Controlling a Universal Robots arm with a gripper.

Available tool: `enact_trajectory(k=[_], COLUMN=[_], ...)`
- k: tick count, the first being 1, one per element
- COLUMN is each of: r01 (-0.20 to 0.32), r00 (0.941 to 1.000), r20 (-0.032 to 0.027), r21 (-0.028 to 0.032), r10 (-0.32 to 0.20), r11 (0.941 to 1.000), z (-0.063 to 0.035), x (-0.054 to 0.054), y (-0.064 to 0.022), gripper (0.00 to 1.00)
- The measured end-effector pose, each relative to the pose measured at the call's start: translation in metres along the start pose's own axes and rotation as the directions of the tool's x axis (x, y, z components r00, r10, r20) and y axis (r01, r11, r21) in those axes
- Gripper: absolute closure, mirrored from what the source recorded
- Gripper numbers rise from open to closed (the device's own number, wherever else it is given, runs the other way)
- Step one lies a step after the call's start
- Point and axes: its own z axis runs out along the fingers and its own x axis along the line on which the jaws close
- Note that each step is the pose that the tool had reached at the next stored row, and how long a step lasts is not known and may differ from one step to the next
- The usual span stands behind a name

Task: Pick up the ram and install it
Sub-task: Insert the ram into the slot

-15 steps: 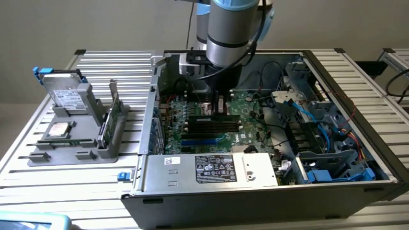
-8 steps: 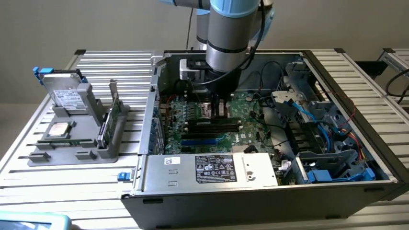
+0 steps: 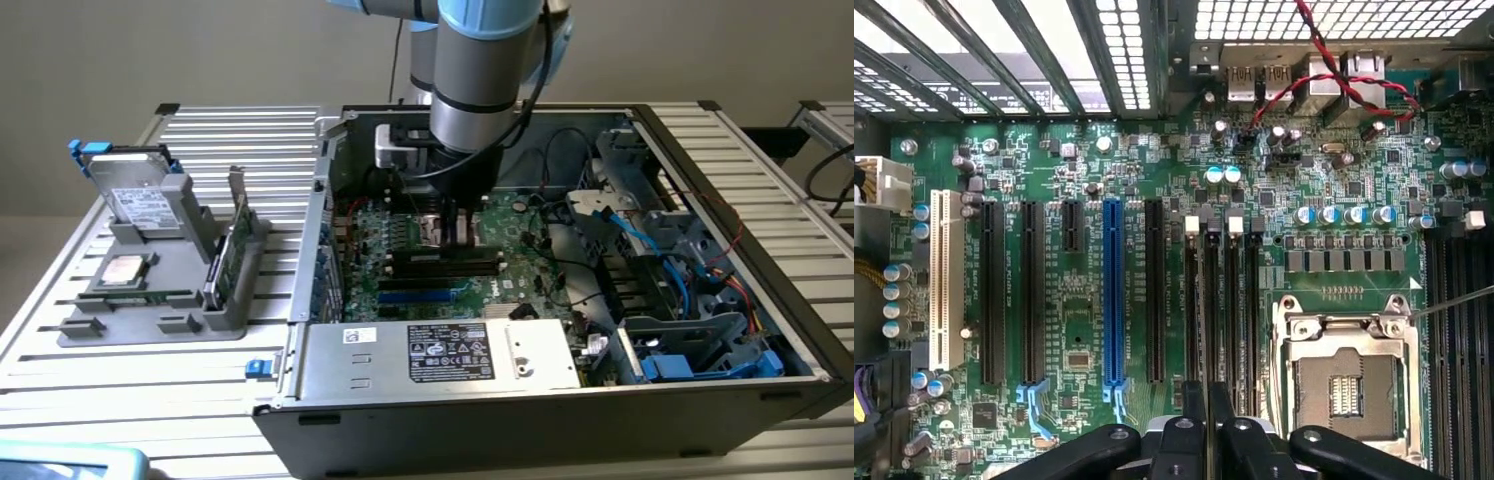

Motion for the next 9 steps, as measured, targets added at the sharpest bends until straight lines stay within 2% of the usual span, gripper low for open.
enact_trajectory(k=[9], r01=[-0.025], r00=[0.9997], r20=[0.0007], r21=[0.0007], r10=[0.025], r11=[0.9997], z=[0.0039], x=[0.0001], y=[-0.0002], gripper=[0.86])
